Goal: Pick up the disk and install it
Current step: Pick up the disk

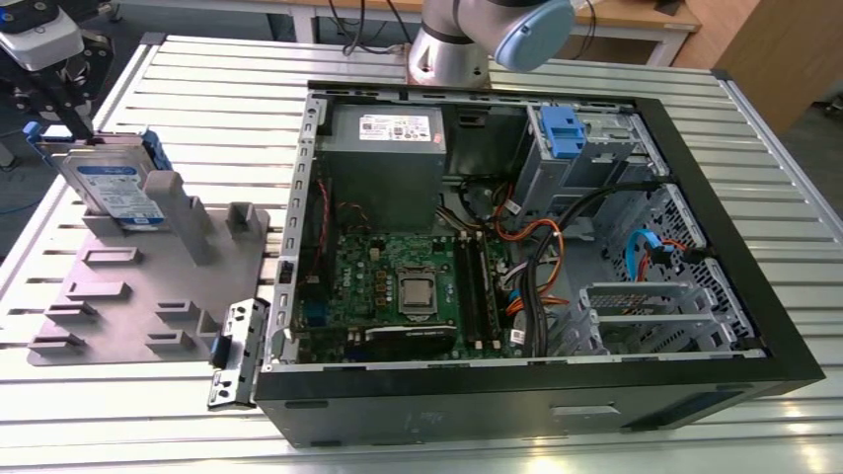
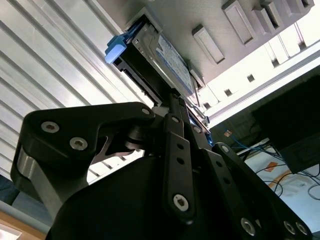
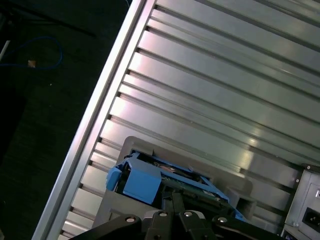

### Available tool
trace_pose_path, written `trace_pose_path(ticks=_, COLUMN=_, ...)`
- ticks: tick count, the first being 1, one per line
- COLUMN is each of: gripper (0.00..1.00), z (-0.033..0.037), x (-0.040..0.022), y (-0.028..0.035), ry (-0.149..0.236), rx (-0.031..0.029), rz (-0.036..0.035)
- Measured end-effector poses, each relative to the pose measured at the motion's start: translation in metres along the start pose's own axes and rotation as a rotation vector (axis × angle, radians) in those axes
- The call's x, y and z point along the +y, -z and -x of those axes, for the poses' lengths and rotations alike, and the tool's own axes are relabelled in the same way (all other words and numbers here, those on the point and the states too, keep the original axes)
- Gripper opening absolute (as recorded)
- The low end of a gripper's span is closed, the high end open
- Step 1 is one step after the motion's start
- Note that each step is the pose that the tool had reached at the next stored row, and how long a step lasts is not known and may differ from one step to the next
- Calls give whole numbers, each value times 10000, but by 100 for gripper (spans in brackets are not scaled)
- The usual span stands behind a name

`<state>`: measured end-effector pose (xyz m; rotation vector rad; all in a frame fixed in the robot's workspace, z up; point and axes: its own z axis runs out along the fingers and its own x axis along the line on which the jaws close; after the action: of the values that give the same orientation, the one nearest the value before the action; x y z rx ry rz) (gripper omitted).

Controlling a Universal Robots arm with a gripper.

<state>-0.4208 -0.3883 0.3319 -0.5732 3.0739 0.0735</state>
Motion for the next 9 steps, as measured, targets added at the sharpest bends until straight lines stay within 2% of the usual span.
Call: trace_pose_path(ticks=9, gripper=11, z=0, x=0, y=0, ry=20, rx=1, rz=1)
